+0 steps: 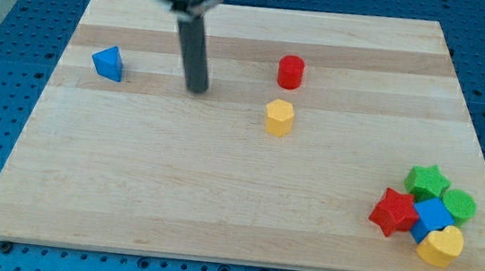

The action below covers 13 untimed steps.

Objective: Slightly move the blue triangle to the bottom

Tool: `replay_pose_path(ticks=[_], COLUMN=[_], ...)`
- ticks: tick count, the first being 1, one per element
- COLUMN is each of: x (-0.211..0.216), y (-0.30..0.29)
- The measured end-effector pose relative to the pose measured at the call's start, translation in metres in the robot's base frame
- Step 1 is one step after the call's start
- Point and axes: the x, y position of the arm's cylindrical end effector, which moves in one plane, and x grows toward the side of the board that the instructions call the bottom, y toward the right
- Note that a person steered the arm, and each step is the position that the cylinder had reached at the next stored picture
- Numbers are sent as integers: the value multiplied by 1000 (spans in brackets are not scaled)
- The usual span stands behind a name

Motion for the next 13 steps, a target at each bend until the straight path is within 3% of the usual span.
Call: replay_pose_path(ticks=[1, 3, 4, 6, 9, 10, 11, 12, 13], x=[-61, -68, -60, 4, 1, 4, 4, 45, 57], y=[-62, -131, -131, -132, -123, -68, -56, -56, -56])
